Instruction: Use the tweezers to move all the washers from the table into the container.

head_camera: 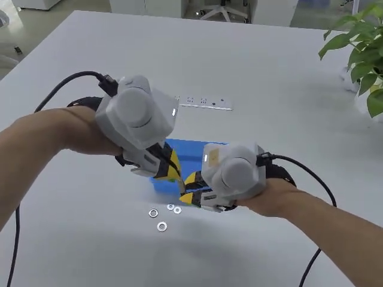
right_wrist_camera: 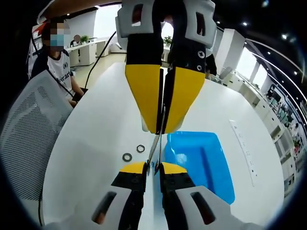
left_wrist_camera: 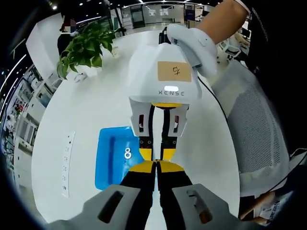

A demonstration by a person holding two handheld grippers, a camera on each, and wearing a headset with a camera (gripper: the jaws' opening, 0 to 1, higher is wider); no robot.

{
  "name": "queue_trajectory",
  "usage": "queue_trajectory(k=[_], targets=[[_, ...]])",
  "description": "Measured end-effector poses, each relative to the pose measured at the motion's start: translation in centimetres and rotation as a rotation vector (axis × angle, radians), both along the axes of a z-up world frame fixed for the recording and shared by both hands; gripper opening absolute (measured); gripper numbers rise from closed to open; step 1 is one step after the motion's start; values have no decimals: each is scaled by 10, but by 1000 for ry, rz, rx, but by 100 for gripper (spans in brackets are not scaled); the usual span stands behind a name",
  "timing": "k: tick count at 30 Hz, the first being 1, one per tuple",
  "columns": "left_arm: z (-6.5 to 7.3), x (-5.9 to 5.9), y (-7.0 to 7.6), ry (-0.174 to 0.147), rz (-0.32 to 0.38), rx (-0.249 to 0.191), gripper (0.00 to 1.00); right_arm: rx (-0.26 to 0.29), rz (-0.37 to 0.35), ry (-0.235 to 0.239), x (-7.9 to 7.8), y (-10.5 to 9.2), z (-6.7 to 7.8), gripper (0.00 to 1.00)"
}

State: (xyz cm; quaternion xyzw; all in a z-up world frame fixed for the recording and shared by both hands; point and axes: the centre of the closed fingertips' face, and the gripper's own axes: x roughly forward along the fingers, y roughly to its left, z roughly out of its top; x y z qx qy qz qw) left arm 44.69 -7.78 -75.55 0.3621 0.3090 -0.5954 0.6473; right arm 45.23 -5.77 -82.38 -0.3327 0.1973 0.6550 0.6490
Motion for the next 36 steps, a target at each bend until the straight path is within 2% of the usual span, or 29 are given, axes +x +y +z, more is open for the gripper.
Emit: queue_trajectory(k=[7, 15, 36], targets=[[-9, -2, 4, 1, 7, 7, 5, 7, 0, 11, -4, 4, -8, 13], [-22, -7, 4, 20, 12, 7, 5, -2, 9, 27, -9, 5, -24, 13], [-34, -7, 6, 28, 22, 16, 5, -8, 13, 50, -9, 9, -37, 13]])
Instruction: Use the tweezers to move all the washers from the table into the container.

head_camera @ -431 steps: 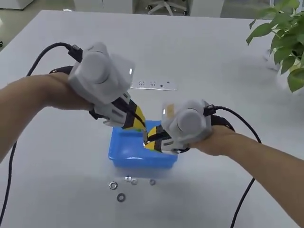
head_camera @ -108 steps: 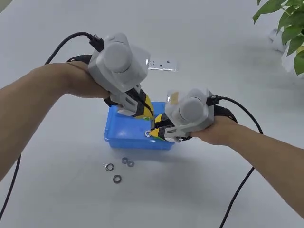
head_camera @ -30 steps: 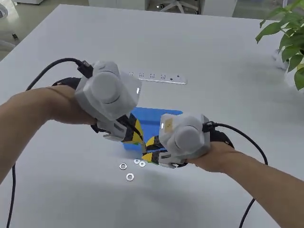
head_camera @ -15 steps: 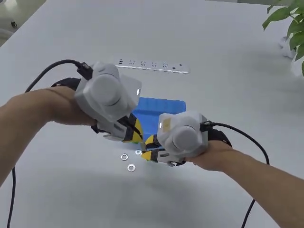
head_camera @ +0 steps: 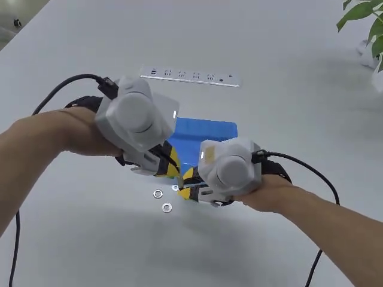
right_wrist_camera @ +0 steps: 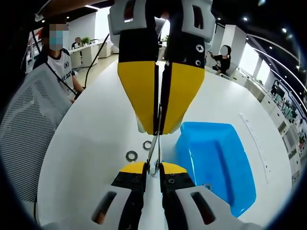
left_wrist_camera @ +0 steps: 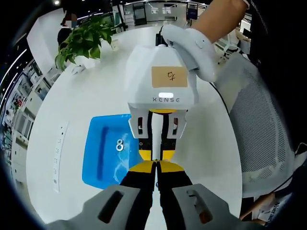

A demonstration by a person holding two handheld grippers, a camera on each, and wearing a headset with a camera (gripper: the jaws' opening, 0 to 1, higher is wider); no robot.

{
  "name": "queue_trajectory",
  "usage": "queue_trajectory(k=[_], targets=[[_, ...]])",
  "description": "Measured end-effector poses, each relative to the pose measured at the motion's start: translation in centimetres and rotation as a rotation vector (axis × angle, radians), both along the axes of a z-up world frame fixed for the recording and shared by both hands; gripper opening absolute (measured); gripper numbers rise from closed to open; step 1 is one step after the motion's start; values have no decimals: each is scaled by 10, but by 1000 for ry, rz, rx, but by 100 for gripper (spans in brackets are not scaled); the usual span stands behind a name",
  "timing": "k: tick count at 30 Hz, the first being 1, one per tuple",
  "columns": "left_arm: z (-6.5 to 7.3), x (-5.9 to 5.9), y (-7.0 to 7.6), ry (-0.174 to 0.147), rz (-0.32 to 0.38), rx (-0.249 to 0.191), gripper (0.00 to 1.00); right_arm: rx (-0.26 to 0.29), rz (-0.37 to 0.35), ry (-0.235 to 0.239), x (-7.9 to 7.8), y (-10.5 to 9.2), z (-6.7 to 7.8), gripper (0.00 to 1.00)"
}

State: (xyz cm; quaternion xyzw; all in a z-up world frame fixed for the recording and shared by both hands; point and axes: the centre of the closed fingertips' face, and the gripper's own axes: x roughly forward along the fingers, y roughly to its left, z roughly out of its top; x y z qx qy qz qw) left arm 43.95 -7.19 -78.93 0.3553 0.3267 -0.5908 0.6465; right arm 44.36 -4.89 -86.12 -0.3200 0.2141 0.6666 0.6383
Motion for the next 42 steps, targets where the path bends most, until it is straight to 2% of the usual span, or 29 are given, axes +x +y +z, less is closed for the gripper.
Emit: queue_trajectory(k=[14, 17, 30, 42], targets=[[0, 2, 2, -2, 2, -3, 5, 5, 5, 7, 1, 5, 0, 13], [0, 2, 2, -14, -5, 6, 5, 5, 7, 4, 1, 6, 0, 13], [-2, 4, 5, -6, -5, 8, 5, 0, 14, 6, 1, 7, -1, 13], [-1, 3, 0, 12, -4, -14, 5, 2, -3, 20, 0, 5, -1, 11]])
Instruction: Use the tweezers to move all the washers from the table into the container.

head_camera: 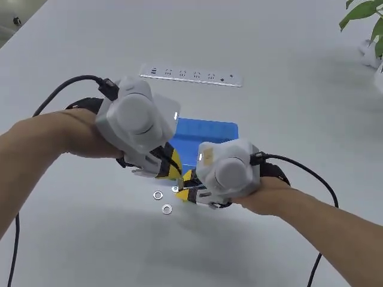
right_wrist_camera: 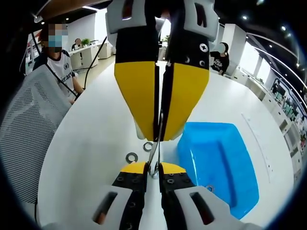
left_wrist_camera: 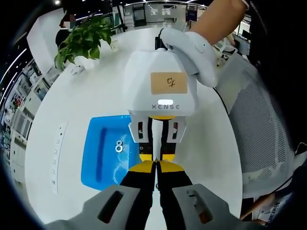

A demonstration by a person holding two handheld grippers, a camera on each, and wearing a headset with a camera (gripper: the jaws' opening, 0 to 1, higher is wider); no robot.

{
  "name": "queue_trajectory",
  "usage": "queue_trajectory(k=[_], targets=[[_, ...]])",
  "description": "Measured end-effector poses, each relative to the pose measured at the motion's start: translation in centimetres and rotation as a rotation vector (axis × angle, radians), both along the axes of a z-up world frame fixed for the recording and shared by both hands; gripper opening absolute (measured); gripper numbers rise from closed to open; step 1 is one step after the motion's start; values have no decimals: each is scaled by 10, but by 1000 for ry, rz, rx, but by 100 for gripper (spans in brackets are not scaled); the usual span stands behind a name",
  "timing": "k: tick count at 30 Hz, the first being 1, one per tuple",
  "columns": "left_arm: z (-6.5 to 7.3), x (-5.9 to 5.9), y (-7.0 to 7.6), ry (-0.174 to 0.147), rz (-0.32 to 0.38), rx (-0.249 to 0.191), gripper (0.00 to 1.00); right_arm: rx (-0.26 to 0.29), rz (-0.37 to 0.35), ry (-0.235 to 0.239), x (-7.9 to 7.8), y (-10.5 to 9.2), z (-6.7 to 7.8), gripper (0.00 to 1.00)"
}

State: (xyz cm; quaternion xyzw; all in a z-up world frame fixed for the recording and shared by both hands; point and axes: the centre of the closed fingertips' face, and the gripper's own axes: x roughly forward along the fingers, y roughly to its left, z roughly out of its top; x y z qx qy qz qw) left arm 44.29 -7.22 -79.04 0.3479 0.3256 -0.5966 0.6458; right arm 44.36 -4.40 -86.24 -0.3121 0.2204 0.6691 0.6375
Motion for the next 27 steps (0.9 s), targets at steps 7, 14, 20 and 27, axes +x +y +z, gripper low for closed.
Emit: queue_trajectory(k=[7, 14, 20, 27], targets=[[0, 0, 1, 3, 5, -4, 5, 0, -7, 7, 0, 1, 0, 11], [0, -2, 0, 4, 5, -2, 5, -5, -5, 7, 0, 0, -1, 10], [1, -3, 0, 4, 4, 1, 5, -8, -2, 7, -1, -1, 0, 10], [5, -5, -1, 3, 4, 2, 5, -8, 3, 2, -4, -1, 4, 10]])
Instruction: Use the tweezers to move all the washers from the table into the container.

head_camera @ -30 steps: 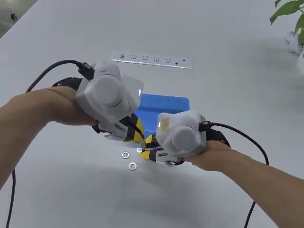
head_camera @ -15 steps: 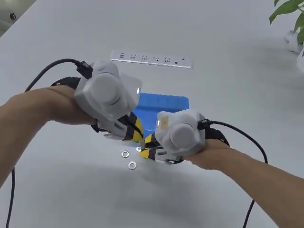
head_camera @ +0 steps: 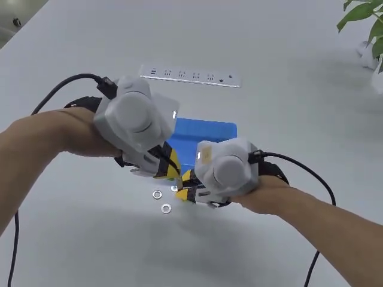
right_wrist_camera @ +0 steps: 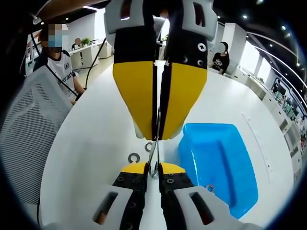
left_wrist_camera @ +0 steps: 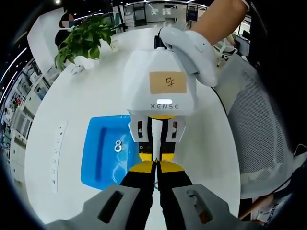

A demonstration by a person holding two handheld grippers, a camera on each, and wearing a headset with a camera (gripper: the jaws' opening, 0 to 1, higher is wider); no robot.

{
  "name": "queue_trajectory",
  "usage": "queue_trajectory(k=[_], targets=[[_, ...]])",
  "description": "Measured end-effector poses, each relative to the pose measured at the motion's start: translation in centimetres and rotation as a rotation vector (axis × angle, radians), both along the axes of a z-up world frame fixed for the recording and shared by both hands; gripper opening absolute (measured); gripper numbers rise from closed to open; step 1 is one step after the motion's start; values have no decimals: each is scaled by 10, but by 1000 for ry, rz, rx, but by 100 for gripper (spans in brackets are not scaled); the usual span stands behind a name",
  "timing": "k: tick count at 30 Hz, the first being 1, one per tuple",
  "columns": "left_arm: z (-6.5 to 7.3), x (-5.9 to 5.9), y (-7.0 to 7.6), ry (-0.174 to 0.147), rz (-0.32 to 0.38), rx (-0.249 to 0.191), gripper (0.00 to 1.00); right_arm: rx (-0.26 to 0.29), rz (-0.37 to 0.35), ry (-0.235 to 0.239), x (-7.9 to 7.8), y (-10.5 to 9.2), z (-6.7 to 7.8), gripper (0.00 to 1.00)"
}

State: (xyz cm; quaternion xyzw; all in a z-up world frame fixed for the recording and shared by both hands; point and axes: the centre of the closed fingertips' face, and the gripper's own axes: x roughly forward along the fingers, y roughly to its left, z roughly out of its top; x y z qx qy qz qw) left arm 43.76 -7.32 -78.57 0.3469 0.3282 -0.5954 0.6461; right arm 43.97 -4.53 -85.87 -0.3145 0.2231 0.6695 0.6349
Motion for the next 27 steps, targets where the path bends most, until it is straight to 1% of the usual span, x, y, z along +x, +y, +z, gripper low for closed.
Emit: queue_trajectory(k=[13, 21, 27], targets=[[14, -3, -1, -6, -2, 2, 5, 3, 6, -13, -3, -1, 14, 11], [27, -4, -2, -8, -1, 1, 5, 3, 12, -31, -3, -2, 28, 11], [38, -2, -3, -22, -3, 4, 5, 10, 6, -47, 1, -1, 40, 11]])
